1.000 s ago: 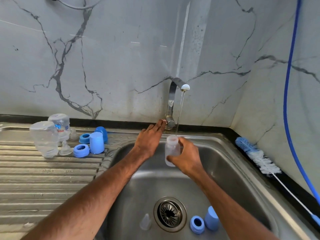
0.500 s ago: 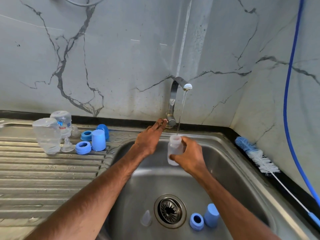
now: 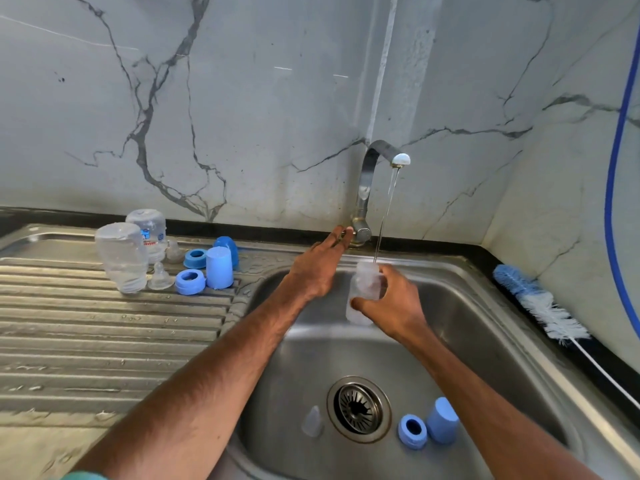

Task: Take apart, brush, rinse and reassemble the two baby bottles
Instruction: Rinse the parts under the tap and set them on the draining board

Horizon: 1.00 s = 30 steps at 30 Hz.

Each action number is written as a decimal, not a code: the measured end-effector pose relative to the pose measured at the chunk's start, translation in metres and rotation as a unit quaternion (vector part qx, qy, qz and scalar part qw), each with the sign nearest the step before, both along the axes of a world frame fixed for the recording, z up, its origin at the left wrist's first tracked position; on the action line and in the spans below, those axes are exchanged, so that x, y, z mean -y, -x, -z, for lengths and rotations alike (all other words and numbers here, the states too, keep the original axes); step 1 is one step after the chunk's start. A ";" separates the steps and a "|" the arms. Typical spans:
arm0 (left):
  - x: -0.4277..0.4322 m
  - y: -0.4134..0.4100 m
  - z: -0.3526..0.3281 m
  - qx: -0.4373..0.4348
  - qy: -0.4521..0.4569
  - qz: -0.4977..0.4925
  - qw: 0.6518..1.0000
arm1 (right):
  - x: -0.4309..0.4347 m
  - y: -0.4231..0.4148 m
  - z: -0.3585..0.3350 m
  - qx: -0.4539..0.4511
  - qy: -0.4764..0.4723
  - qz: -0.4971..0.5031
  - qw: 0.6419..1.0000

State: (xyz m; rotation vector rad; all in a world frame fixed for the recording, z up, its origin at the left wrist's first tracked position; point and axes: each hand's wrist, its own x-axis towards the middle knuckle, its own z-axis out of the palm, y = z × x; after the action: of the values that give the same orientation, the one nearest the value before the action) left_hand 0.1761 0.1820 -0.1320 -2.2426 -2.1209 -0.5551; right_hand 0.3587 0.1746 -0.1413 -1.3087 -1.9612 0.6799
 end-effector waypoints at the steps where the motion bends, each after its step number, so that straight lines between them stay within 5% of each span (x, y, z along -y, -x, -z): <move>1: -0.001 0.000 0.000 0.001 0.000 0.002 1.000 | -0.001 -0.001 0.001 -0.040 0.109 -0.009 0.993; 3: -0.003 -0.001 0.001 -0.002 -0.001 0.005 1.000 | 0.000 -0.003 0.003 -0.167 0.380 -0.021 0.909; 5: -0.004 0.001 0.002 -0.004 -0.003 0.006 1.000 | -0.002 -0.008 0.003 -0.250 0.548 -0.033 0.798; 8: -0.006 0.002 0.004 -0.007 -0.008 0.007 1.000 | -0.012 -0.015 0.003 -0.333 0.636 -0.056 0.694; 11: -0.006 0.003 0.004 -0.009 -0.009 0.006 1.000 | -0.017 -0.018 0.002 -0.344 0.651 -0.080 0.672; 13: -0.007 0.003 0.004 -0.008 -0.004 0.007 1.000 | -0.014 -0.019 0.000 -0.322 0.629 -0.085 0.702; 15: -0.007 0.002 0.004 -0.009 -0.003 0.008 1.000 | -0.009 -0.017 0.002 -0.244 0.549 -0.091 0.794; 17: -0.006 0.001 0.003 -0.008 -0.005 0.005 1.000 | -0.006 -0.011 0.005 -0.144 0.392 -0.084 0.905; 19: -0.006 0.001 0.004 -0.008 -0.007 0.006 1.000 | -0.007 -0.007 0.000 -0.083 0.207 -0.060 0.973; 22: -0.005 0.000 0.004 -0.008 -0.010 0.002 1.000 | -0.009 -0.005 -0.010 -0.082 0.030 -0.011 0.996; 30: -0.005 0.001 0.005 -0.008 -0.005 -0.006 1.000 | -0.013 -0.004 -0.004 -0.036 -0.047 0.008 0.998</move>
State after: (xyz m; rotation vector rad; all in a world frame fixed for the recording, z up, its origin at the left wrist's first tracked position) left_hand 0.1752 0.1867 -0.1369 -2.2193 -2.1179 -0.5431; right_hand 0.3622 0.1875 -0.1373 -1.2248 -1.9005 0.6117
